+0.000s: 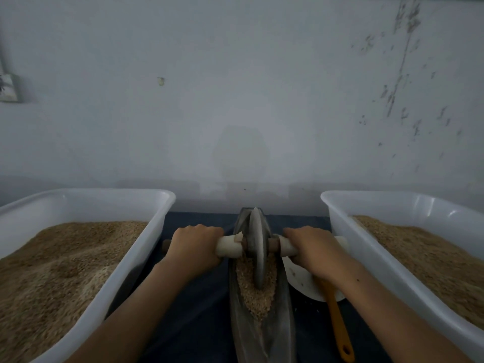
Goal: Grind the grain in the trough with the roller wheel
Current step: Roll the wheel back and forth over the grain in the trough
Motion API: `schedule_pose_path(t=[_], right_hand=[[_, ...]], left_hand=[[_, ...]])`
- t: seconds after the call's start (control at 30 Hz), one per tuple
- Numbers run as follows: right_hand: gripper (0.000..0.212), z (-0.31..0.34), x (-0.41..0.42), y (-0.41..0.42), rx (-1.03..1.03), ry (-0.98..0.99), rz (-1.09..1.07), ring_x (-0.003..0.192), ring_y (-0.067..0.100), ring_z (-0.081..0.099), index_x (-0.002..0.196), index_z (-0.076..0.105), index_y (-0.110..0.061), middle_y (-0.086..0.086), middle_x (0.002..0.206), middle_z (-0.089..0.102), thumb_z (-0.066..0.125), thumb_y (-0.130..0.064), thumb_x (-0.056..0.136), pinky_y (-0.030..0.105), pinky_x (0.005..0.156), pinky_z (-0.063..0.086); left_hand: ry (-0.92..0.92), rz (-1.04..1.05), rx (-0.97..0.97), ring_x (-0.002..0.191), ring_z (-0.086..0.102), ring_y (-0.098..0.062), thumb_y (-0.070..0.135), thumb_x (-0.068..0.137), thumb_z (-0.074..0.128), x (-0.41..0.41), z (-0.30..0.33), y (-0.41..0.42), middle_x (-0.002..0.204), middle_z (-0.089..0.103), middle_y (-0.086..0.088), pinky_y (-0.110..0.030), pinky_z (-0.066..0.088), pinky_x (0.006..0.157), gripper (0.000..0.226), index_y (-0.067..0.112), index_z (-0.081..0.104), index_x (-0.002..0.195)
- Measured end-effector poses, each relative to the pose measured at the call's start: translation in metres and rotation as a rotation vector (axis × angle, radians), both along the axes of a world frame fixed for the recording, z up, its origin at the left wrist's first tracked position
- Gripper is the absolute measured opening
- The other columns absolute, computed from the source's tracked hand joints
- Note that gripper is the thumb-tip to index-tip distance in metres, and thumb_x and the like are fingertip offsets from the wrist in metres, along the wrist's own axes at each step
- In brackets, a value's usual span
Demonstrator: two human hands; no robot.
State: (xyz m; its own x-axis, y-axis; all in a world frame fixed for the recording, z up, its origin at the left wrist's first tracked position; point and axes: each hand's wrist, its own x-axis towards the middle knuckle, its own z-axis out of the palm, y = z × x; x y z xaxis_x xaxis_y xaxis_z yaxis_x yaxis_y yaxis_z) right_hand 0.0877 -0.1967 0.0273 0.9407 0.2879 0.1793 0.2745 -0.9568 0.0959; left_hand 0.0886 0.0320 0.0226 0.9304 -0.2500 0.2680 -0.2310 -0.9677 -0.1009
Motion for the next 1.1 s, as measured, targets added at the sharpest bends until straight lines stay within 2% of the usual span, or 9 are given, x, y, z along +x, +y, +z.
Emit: schedule_pose_path(t=[0.13, 0.27, 0.33, 0.5, 0.63, 0.77, 0.9, 1.0, 1.1], right_hand=[[0.033, 0.016, -0.007, -0.005, -0.002, 0.269, -0.003, 0.099, 0.020, 0.060, 0.118, 0.057, -0.022, 0.003, 0.112, 0.062, 0.063, -0.017, 0.085, 0.034, 0.082, 0.050], [0.034, 0.023, -0.009, -0.005, -0.029, 0.358, 0.002, 0.099, 0.020, 0.061, 0.118, 0.057, -0.020, 0.005, 0.112, 0.063, 0.064, -0.015, 0.085, 0.033, 0.083, 0.049], [0.033, 0.023, -0.009, -0.004, -0.029, 0.337, 0.006, 0.099, 0.020, 0.060, 0.118, 0.056, -0.019, 0.005, 0.112, 0.062, 0.063, -0.015, 0.086, 0.033, 0.082, 0.049], [0.026, 0.011, -0.004, 0.000, -0.050, 0.141, 0.028, 0.097, 0.023, 0.058, 0.115, 0.049, -0.017, 0.006, 0.111, 0.058, 0.052, -0.010, 0.090, 0.029, 0.068, 0.037], [0.024, -0.005, 0.005, 0.001, -0.010, -0.040, 0.045, 0.101, 0.021, 0.056, 0.112, 0.044, -0.020, 0.001, 0.112, 0.059, 0.051, -0.011, 0.091, 0.031, 0.080, 0.040], [0.023, -0.011, 0.008, 0.003, -0.016, -0.137, 0.038, 0.102, 0.020, 0.054, 0.112, 0.044, -0.021, -0.001, 0.114, 0.057, 0.052, -0.013, 0.091, 0.030, 0.076, 0.030], [0.026, 0.002, 0.002, -0.002, -0.060, 0.068, 0.029, 0.102, 0.022, 0.057, 0.115, 0.048, -0.015, 0.006, 0.117, 0.057, 0.056, -0.011, 0.091, 0.029, 0.079, 0.040], [0.031, 0.015, -0.003, -0.004, -0.118, 0.221, 0.053, 0.101, 0.022, 0.058, 0.118, 0.053, -0.014, 0.007, 0.115, 0.059, 0.064, -0.019, 0.088, 0.030, 0.078, 0.043], [0.034, 0.020, -0.007, -0.005, -0.062, 0.273, 0.074, 0.098, 0.019, 0.060, 0.115, 0.059, -0.018, 0.002, 0.111, 0.063, 0.068, -0.031, 0.085, 0.030, 0.075, 0.045]], left_hand=[[0.047, 0.077, 0.143, 0.102, 0.059, -0.018, 0.037, 0.089, 0.057, -0.004, 0.004, -0.005, 0.112, 0.061, 0.001, -0.030, 0.040, 0.079, 0.032, 0.024, 0.053, 0.119], [0.107, 0.179, 0.233, 0.101, 0.059, -0.019, 0.028, 0.090, 0.058, -0.005, 0.007, -0.005, 0.111, 0.061, -0.001, -0.029, 0.044, 0.082, 0.033, 0.020, 0.055, 0.121], [0.125, 0.196, 0.257, 0.101, 0.060, -0.019, 0.029, 0.090, 0.059, -0.006, 0.009, -0.003, 0.111, 0.062, -0.002, -0.033, 0.048, 0.087, 0.034, 0.020, 0.054, 0.122], [0.064, 0.166, 0.228, 0.101, 0.060, -0.018, 0.033, 0.090, 0.056, -0.004, 0.005, -0.001, 0.111, 0.062, 0.002, -0.029, 0.045, 0.082, 0.030, 0.024, 0.054, 0.119], [0.009, 0.165, 0.153, 0.104, 0.059, -0.018, 0.032, 0.092, 0.053, -0.002, 0.000, -0.003, 0.114, 0.061, 0.002, -0.030, 0.044, 0.082, 0.026, 0.026, 0.053, 0.117], [0.006, 0.157, 0.098, 0.106, 0.058, -0.019, 0.033, 0.091, 0.054, -0.004, 0.000, -0.003, 0.115, 0.060, 0.001, -0.031, 0.044, 0.085, 0.028, 0.026, 0.052, 0.119], [0.049, 0.159, 0.177, 0.105, 0.059, -0.019, 0.033, 0.092, 0.054, -0.006, 0.004, -0.002, 0.115, 0.061, 0.000, -0.031, 0.045, 0.085, 0.031, 0.023, 0.053, 0.121], [0.099, 0.162, 0.280, 0.101, 0.060, -0.017, 0.035, 0.091, 0.054, -0.009, 0.007, -0.002, 0.111, 0.062, 0.001, -0.028, 0.042, 0.078, 0.033, 0.022, 0.052, 0.122], [0.143, 0.159, 0.306, 0.099, 0.060, -0.016, 0.036, 0.090, 0.057, -0.012, 0.008, -0.002, 0.109, 0.062, 0.001, -0.027, 0.041, 0.078, 0.036, 0.021, 0.052, 0.122]])
